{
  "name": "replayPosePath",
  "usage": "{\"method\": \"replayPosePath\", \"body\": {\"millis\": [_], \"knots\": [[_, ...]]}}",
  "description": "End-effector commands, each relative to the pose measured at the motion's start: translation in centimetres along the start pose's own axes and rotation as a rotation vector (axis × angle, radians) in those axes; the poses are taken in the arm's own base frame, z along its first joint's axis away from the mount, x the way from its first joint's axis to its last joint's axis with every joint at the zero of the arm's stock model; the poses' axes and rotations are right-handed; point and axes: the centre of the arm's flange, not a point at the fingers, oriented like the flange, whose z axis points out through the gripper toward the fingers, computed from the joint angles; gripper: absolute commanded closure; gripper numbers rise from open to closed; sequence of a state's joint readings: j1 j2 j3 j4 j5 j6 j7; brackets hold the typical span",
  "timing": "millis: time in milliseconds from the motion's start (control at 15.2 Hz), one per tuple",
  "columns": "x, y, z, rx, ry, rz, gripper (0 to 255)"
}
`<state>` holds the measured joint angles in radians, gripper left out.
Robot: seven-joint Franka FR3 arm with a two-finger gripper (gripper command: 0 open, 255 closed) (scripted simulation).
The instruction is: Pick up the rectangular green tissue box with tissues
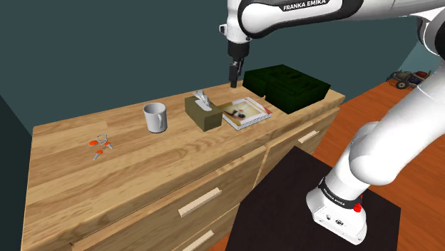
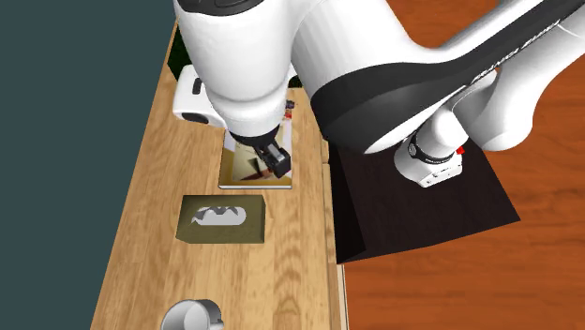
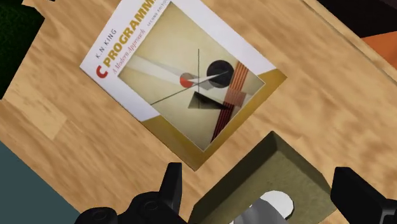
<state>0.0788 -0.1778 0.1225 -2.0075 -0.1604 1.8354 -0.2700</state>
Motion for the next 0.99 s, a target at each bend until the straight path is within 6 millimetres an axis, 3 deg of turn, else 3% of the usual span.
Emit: {"method": "replayPosePath", "body": {"millis": [0, 726, 924], "knots": [[2.7, -0.4, 0.9, -0.035, -0.004, -0.049, 0], [16.3, -4.4, 5.6, -0.224, -0.029, -0.312, 0], [17.1, -4.9, 6.9, -0.234, -0.03, -0.326, 0]]}}
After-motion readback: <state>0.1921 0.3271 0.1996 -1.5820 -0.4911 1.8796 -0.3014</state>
